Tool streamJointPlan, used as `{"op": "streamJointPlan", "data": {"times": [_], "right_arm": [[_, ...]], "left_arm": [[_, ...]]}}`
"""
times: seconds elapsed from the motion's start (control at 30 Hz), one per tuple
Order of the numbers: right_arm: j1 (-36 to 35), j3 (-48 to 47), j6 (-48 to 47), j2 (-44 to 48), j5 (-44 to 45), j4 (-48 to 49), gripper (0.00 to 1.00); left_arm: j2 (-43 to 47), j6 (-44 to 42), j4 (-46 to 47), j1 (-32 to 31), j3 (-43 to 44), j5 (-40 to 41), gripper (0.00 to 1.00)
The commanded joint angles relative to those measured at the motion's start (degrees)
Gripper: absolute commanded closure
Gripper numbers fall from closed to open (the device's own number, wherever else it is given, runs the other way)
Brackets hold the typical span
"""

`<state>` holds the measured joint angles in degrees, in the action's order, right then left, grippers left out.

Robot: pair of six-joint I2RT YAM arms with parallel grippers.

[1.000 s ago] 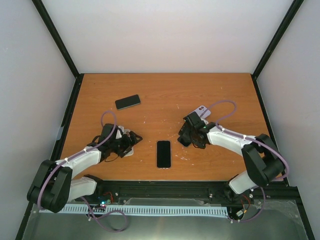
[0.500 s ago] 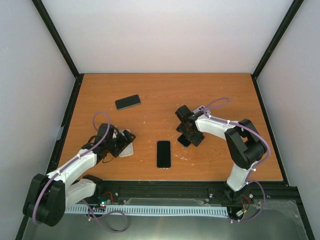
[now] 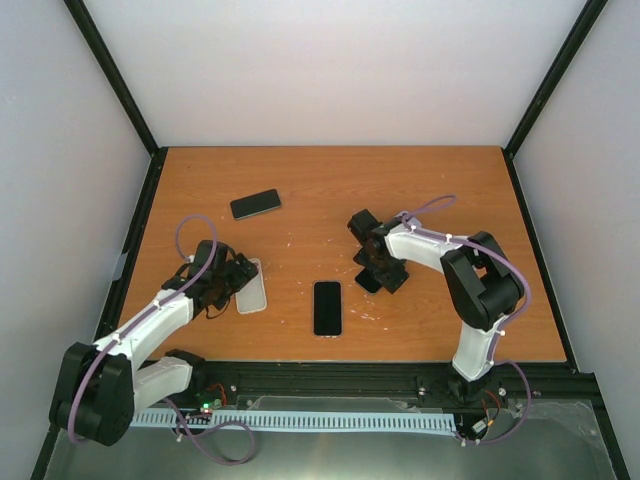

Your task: Put the phone into the phone case

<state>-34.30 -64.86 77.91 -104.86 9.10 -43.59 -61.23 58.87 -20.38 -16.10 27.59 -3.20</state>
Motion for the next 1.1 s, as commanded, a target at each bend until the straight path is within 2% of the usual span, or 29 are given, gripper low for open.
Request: {"op": "streamJointPlan", "data": {"times": [0.0, 0.37, 0.6, 0.77, 0.9, 1.07], "right_arm": [[1.2, 0.1, 2.0, -3.3, 1.4, -1.5, 0.07], [1.5, -4.3, 3.6, -7.2, 0.7, -4.6, 0.05], [1.5, -0.9, 2.5, -5.6, 0.8, -3.9, 0.1], [1.5, 4.0, -0.6, -1.6, 0.8, -2.2, 0.19], [1.5, 7.6, -4.8, 2.1, 0.6, -1.9, 0.22], [1.4, 14.7, -7.2, 8.6, 0.8, -0.6, 0.27]], "left_arm": [[-0.6, -0.9, -2.0, 0.7, 2.1, 4.9, 0.01], [-4.5, -2.1, -0.2, 1.5, 1.3, 4.0, 0.01], [-7.7, -4.2, 1.2, 1.5, 1.6, 1.5, 0.04], [-10.2, -6.5, 3.9, 1.5, 0.9, -3.8, 0.15], [-12.9, -8.0, 7.2, 1.2, 0.1, -10.2, 0.28], [-13.3, -7.7, 8.6, -0.4, -1.3, -12.2, 0.43]]}}
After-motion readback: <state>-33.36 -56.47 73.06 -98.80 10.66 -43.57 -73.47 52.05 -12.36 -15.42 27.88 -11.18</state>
